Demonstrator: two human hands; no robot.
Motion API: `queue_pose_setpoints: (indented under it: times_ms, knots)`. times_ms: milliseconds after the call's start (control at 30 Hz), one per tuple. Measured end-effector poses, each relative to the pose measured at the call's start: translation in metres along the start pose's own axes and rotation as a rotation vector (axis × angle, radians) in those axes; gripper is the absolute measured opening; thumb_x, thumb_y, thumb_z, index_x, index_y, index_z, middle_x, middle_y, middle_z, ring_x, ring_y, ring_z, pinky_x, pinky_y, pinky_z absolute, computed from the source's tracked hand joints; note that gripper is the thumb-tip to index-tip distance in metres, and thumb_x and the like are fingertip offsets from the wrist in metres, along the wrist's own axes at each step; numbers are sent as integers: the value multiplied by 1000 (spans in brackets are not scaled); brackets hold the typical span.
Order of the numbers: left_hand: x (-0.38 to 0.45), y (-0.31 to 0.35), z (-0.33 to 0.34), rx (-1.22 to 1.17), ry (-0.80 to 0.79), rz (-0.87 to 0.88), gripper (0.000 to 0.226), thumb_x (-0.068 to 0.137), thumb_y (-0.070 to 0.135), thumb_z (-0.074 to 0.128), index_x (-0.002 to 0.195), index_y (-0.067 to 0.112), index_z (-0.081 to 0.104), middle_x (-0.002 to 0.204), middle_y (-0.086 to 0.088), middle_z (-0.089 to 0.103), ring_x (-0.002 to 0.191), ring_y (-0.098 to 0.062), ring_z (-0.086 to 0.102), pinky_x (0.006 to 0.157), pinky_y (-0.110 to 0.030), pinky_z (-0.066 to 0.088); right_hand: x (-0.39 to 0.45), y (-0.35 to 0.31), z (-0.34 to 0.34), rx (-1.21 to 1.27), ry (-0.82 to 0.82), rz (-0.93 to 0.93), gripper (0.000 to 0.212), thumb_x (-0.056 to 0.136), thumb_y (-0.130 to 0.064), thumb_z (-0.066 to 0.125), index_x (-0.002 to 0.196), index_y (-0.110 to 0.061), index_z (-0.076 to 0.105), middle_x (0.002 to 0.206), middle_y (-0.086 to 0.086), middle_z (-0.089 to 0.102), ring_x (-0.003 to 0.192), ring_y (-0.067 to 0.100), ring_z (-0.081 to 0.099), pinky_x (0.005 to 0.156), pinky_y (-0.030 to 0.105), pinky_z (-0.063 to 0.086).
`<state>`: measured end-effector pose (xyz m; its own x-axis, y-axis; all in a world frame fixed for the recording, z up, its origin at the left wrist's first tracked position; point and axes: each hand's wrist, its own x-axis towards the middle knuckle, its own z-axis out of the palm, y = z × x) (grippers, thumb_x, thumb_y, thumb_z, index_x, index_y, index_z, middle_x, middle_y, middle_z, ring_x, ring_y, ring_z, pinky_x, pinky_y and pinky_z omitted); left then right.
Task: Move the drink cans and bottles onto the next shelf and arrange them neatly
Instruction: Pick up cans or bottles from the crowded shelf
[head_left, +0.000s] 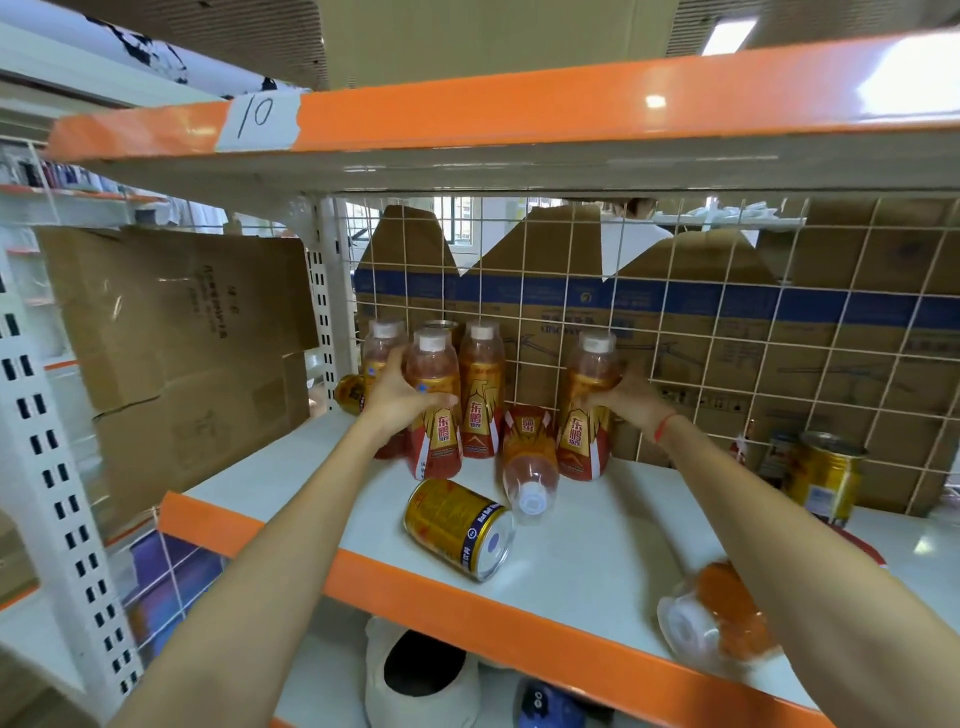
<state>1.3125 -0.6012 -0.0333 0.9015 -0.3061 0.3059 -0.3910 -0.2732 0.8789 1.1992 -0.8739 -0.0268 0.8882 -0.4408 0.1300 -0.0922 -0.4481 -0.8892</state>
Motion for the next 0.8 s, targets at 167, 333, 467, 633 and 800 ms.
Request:
queue_pose_setpoints:
  times_ms: [167, 333, 467, 633, 800]
  knots:
    - [3, 1, -10, 18, -97, -55, 99, 68, 18, 84, 147, 20, 23, 138, -6, 50, 123, -26, 51, 103, -46, 43, -11, -6, -17, 81, -232, 10, 68, 76, -5, 72, 133, -19, 39, 120, 4, 57, 110, 22, 53, 77, 34, 47]
    - [5, 3, -19, 9, -228, -75, 89, 75, 14, 78, 146, 23, 24, 130, -8, 56, 110, -25, 60, 98, -49, 47, -15, -3, -20, 232, -321, 26, 83, 64, -9, 72, 134, -26, 32, 122, 7, 55, 112, 24, 52, 77, 35, 47]
    - [6, 0, -21, -8, -281, -68, 85, 79, 15, 74, 146, 25, 22, 130, -8, 56, 114, -25, 58, 101, -51, 45, -13, -2, -28, 244, -337, 34, 69, 73, -8, 68, 133, -22, 36, 121, 9, 55, 110, 25, 53, 84, 41, 47]
    - [8, -5, -20, -17, -285, -59, 91, 77, 23, 76, 148, 28, 20, 132, -6, 54, 116, -25, 56, 102, -52, 43, -24, 10, -43, 225, -393, 53, 49, 67, -20, 66, 114, -25, 52, 128, 8, 53, 117, 24, 49, 107, 53, 32]
    - [8, -3, -18, -26, -289, -70, 91, 75, 24, 77, 147, 30, 21, 132, -6, 54, 117, -26, 56, 102, -53, 42, -28, 9, -42, 248, -502, 102, 83, 55, -20, 75, 132, -12, 44, 124, 10, 57, 117, 27, 52, 96, 48, 44]
